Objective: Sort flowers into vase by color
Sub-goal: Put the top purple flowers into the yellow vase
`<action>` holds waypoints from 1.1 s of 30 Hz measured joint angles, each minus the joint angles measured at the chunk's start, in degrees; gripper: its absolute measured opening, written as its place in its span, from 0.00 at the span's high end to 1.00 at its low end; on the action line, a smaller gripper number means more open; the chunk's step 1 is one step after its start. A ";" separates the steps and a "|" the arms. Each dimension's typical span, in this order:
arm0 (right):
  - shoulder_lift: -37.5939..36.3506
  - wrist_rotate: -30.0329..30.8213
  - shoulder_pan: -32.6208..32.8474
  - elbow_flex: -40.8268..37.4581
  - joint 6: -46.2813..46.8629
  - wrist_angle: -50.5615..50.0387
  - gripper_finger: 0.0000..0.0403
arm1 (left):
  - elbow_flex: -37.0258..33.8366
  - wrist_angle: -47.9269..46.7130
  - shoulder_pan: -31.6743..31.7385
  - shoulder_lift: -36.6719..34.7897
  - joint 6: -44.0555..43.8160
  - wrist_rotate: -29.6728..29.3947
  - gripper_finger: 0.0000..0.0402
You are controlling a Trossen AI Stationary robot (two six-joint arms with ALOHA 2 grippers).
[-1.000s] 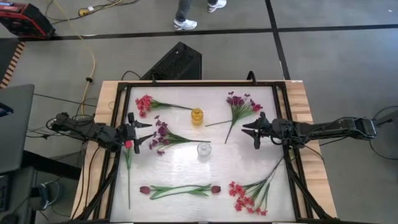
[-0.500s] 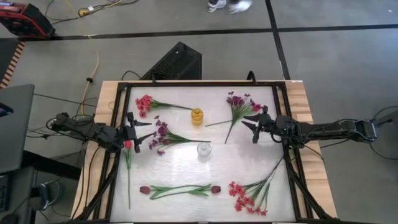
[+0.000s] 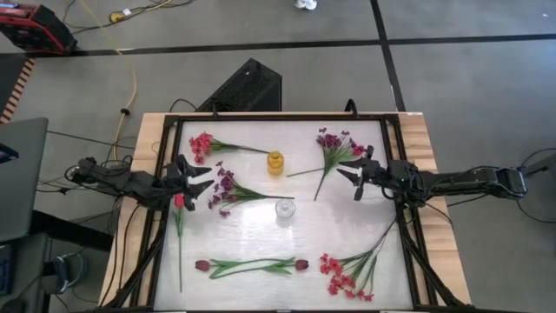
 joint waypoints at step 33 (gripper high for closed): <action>32.42 9.70 -2.25 40.34 28.80 -49.19 0.59 | 10.08 16.09 21.01 38.59 3.28 12.52 0.49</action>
